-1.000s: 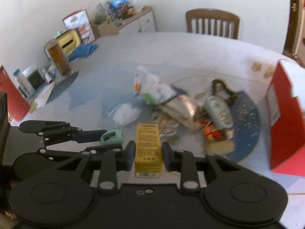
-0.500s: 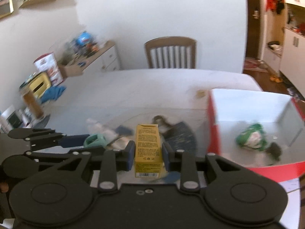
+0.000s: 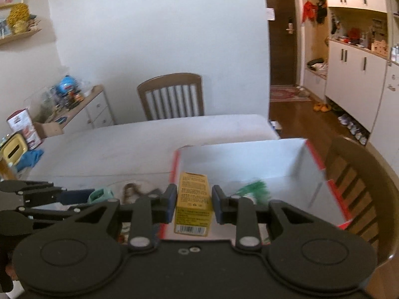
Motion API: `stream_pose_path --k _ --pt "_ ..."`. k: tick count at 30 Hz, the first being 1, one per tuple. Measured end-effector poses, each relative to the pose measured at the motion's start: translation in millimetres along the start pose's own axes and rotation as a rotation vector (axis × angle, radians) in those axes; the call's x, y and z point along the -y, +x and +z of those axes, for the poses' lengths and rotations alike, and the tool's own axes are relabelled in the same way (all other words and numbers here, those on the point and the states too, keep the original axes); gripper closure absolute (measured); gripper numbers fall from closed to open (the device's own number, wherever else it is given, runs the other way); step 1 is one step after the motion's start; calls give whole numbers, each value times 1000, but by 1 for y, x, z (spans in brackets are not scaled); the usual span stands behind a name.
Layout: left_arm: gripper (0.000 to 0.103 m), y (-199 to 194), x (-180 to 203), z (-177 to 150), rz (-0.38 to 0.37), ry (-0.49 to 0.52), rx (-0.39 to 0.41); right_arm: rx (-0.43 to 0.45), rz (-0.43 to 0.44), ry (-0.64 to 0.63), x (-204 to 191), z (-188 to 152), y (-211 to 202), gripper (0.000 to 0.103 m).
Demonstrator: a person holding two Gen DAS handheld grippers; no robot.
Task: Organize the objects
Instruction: 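Carry the sharpener and yellow box into the red shoebox with both tools, then open both tools to drop the sharpener and yellow box in the box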
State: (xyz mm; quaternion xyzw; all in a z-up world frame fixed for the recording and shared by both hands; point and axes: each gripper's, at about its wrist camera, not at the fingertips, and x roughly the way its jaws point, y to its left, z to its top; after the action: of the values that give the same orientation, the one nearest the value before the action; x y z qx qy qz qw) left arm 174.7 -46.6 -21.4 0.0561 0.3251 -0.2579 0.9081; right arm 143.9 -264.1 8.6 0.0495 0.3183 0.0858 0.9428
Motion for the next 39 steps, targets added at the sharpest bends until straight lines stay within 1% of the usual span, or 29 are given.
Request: stream_pose_path --k 4,7,12,15,20,25,33,39 --pt "70 19 24 13 -5 26 -11 4 -26 9 32 5 2 74" --pt "70 34 42 20 -1 51 -34 7 -37 25 54 6 4 74" --pt "70 66 61 31 4 57 -107 -7 -40 59 88 6 16 74" --pt "70 85 70 36 6 55 -155 -20 -42 61 100 6 26 74" --pt "70 113 79 40 23 63 -231 -54 -40 60 110 4 47 74" --pt "70 139 85 38 64 91 -300 -99 -38 41 114 3 70 74" --pt "70 180 73 36 70 25 -445 -187 -43 -2 120 -1 108 74" --pt "70 204 75 34 84 42 -528 -236 -51 -56 121 -3 134 74"
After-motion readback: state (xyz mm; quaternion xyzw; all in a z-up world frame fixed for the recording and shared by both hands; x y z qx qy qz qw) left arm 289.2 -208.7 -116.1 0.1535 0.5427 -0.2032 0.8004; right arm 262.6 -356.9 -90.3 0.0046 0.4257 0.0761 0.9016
